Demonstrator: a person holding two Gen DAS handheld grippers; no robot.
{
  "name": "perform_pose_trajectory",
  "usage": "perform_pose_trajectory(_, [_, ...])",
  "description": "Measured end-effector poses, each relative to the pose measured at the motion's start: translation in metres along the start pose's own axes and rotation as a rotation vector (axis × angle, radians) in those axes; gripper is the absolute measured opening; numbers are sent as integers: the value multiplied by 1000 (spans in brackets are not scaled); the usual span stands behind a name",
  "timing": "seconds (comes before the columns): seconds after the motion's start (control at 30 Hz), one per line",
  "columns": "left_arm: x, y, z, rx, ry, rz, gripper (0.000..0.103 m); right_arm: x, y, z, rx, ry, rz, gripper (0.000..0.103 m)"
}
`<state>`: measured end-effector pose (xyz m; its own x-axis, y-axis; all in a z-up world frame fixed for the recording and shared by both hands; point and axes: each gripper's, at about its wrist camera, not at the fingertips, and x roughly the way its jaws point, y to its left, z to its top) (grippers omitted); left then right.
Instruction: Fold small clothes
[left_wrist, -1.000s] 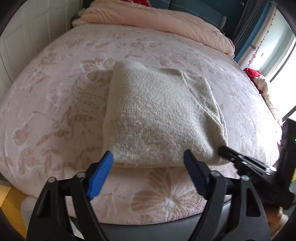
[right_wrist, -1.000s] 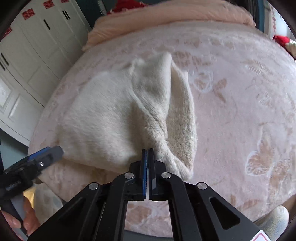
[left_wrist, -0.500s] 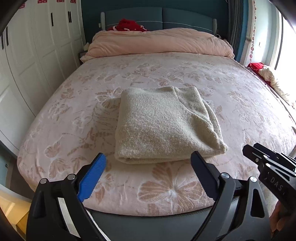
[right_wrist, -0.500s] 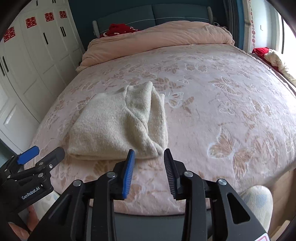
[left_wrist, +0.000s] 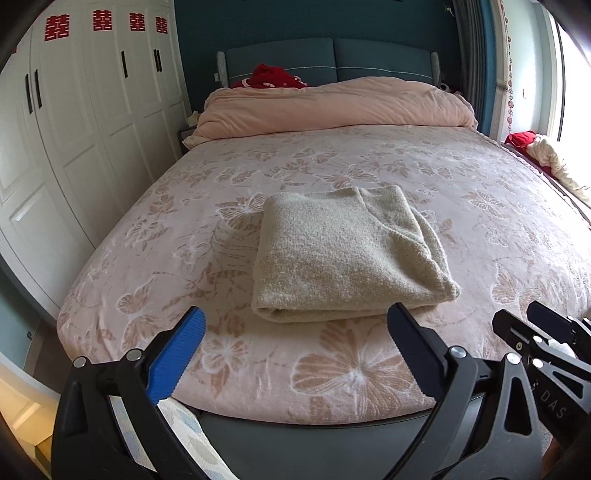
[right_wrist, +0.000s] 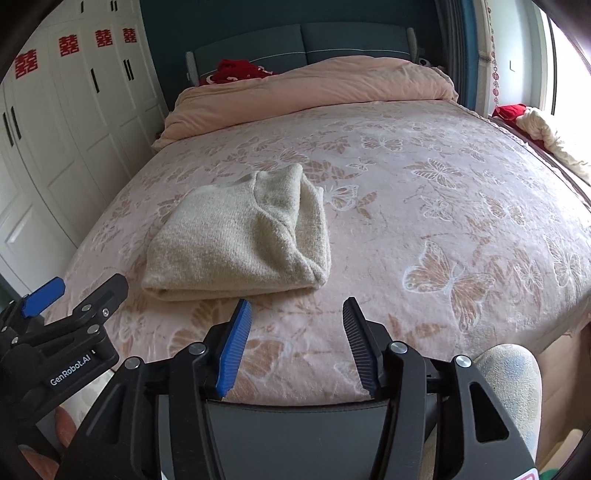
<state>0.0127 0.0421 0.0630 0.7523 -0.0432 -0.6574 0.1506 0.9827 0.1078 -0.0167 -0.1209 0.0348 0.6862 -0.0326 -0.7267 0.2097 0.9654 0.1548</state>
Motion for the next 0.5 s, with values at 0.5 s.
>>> perform_pose_trajectory(0.5, [7,-4,-16,5,8,38,96,4,23,-9,-39,5,-20,56])
